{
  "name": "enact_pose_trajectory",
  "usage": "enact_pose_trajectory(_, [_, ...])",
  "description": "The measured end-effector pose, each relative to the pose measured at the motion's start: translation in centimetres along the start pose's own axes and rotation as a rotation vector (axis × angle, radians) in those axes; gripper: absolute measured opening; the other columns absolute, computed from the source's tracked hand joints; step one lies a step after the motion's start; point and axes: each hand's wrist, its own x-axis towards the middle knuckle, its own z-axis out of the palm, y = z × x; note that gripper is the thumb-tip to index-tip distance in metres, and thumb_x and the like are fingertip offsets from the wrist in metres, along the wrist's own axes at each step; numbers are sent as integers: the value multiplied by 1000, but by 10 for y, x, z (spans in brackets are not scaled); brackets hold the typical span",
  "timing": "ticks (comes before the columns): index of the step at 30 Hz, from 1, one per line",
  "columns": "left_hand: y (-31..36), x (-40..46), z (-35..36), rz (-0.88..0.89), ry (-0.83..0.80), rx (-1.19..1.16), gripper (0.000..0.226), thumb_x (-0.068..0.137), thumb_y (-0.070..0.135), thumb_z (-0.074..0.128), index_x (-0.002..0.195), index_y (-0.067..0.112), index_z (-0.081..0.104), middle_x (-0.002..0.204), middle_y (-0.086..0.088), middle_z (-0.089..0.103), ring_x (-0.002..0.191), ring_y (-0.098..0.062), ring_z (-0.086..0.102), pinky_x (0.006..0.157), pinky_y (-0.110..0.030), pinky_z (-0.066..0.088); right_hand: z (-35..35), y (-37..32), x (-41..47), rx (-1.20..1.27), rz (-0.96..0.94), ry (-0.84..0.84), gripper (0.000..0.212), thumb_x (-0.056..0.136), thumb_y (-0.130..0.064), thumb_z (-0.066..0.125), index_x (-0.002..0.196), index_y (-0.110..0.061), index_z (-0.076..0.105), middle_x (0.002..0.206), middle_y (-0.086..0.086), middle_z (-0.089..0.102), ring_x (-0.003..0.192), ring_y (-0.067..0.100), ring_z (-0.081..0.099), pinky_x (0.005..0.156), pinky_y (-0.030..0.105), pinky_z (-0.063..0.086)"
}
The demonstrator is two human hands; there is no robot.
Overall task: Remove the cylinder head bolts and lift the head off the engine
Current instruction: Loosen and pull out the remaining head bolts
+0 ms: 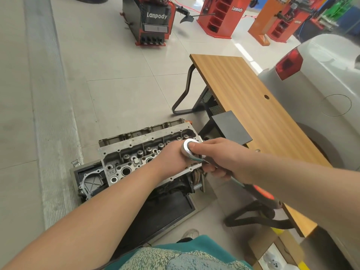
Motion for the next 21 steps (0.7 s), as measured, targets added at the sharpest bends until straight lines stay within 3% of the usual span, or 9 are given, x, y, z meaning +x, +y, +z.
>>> enact_pose_trajectory(4, [3, -1, -2, -21, -32, -52, 27, 93, 20, 77, 84, 44, 69, 82, 20, 73, 71, 5, 64, 64, -14, 51, -22, -21, 9, -268, -33, -115, 56, 84, -70, 68, 101, -17, 77, 66, 3, 55, 48, 16, 40, 45, 23, 32])
enact_pose_trajectory(8, [3, -4, -6, -64, -44, -85, 15, 95, 25, 79, 101, 36, 72, 92, 13, 76, 79, 0, 67, 78, -30, 57, -34, -41, 22, -512, -95, -197, 55, 92, -65, 66, 106, -13, 76, 69, 3, 58, 53, 16, 42, 47, 27, 32])
enact_pose_trajectory(11, [-3, -14, -13, -52, -59, -190, 20, 98, 24, 77, 113, 37, 73, 106, 8, 77, 95, -10, 73, 83, -31, 60, -31, -35, 32, -443, -137, -259, 51, 97, -59, 65, 103, -9, 73, 68, 5, 56, 54, 18, 42, 51, 30, 32])
enact_pose_trajectory(15, [-16, -34, -13, 29, -69, -348, 32, 105, 15, 60, 134, 24, 67, 121, 1, 73, 113, -13, 67, 97, -23, 54, -25, -8, 36, -262, -169, -200, 69, 86, -73, 68, 101, -5, 68, 65, 9, 56, 47, 19, 44, 45, 26, 35])
enact_pose_trajectory(18, [-9, -39, -8, 100, 6, -422, 34, 105, 36, 49, 129, 18, 65, 105, 13, 71, 97, -2, 64, 90, -15, 49, -21, 9, 29, -138, -149, -115, 78, 74, -85, 70, 99, -12, 73, 69, 11, 64, 53, 22, 55, 47, 28, 45])
enact_pose_trajectory(21, [6, -28, -6, 21, 76, -329, 37, 101, 58, 48, 106, 31, 72, 87, 13, 68, 78, 4, 60, 74, -11, 48, -15, 14, 21, -180, -187, 30, 75, 78, -86, 64, 97, -14, 69, 67, 8, 72, 54, 25, 66, 52, 32, 56])
